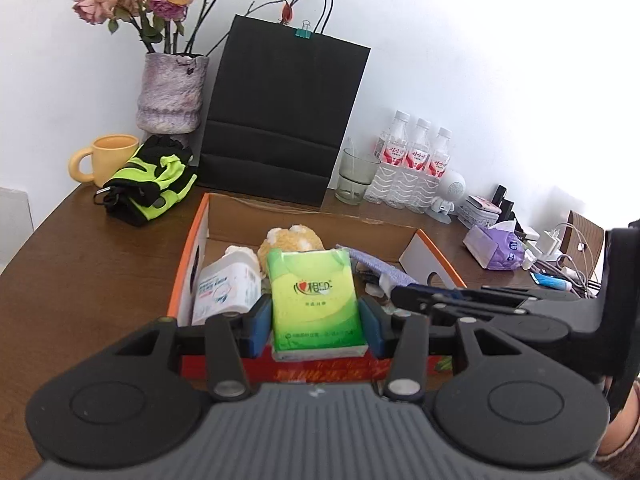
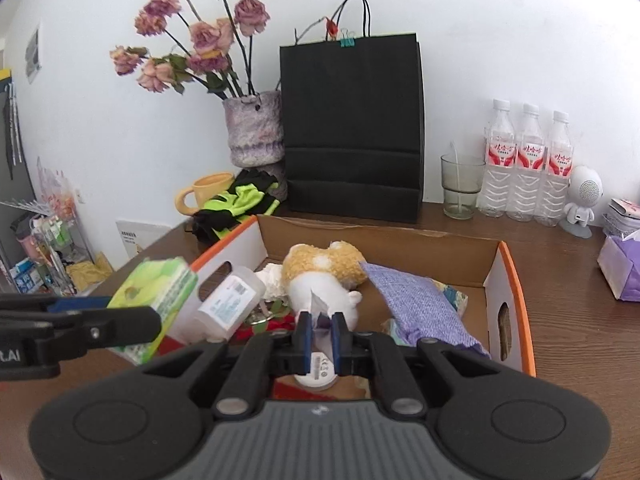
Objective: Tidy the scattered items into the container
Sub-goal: 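Carry the tissue pack with left gripper into the box while right gripper releases the candy inside, then withdraw both grippers from the box toward the remaining wrapped items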
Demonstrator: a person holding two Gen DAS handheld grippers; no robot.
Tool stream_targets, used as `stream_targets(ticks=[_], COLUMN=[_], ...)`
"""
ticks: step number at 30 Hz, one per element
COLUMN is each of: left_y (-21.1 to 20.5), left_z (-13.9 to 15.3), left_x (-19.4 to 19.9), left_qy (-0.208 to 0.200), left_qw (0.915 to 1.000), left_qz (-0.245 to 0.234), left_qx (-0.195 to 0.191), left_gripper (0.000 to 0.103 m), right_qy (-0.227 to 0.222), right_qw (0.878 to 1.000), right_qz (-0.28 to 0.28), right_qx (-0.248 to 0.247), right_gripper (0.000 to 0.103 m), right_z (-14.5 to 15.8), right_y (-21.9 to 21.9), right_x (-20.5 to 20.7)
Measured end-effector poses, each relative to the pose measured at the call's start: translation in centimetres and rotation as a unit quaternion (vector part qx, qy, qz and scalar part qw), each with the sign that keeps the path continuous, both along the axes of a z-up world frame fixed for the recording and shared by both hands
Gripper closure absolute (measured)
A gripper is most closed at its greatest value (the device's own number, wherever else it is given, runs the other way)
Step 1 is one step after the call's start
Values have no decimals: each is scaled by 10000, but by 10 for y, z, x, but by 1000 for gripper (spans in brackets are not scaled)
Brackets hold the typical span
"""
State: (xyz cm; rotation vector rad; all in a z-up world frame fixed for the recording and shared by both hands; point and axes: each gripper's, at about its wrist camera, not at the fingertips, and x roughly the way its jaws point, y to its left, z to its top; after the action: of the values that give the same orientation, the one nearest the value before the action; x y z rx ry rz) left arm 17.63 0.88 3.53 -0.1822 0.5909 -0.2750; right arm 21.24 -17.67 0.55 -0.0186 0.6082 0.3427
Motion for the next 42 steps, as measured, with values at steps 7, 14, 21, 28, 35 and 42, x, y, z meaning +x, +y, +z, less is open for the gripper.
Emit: stream_targets(ticks=[7, 14, 21, 28, 35, 42], left_y=[-36, -33, -6, 20, 30, 15], left_z=[-26, -34, 0, -13, -56, -78], left_x=[63, 62, 12, -48, -77, -66], left_qy=[401, 364, -316, -366, 113, 465], left_qw=[9964, 9969, 9984, 9985, 9980, 9971], left_qz=[0, -41, 21, 79, 340, 328], left_qx=[745, 695, 478, 400, 522, 498], left_gripper=[56, 44, 0, 0, 0, 0], right_qy=[667, 399, -326, -407, -24, 129], right_qw=[9973, 9988, 9994, 9984, 9982, 9972], right_qz=[-301, -258, 33, 120, -167, -431], right_qx=[-7, -67, 54, -367, -583, -591], right_gripper=[93, 65, 19, 0, 0, 0], right_z=[-38, -33, -1, -17, -62, -77], right_y=[2, -1, -14, -25, -27, -31], right_x=[44, 31, -28, -96, -133, -137])
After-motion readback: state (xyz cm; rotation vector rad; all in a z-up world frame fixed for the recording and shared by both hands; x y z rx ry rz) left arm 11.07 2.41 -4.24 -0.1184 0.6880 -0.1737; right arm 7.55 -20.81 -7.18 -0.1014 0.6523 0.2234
